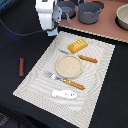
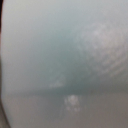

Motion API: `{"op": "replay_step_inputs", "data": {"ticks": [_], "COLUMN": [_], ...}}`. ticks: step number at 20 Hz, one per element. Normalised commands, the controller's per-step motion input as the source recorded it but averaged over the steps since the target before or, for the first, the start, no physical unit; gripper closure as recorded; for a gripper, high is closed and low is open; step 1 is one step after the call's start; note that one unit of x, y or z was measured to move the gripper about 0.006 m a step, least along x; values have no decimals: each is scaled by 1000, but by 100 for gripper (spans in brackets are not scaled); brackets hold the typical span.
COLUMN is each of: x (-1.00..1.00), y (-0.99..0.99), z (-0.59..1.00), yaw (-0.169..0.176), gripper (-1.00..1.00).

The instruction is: Interact with the objects in diverse but meaningful ways.

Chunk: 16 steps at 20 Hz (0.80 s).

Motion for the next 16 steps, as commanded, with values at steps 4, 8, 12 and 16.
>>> {"op": "replay_step_inputs", "data": {"ticks": [4, 8, 12, 16], "x": [658, 435, 302, 260], "y": [31, 59, 102, 138], "z": [-49, -151, -217, -210], "yaw": [-74, -54, -19, -13], "gripper": [100, 100, -100, -100]}}
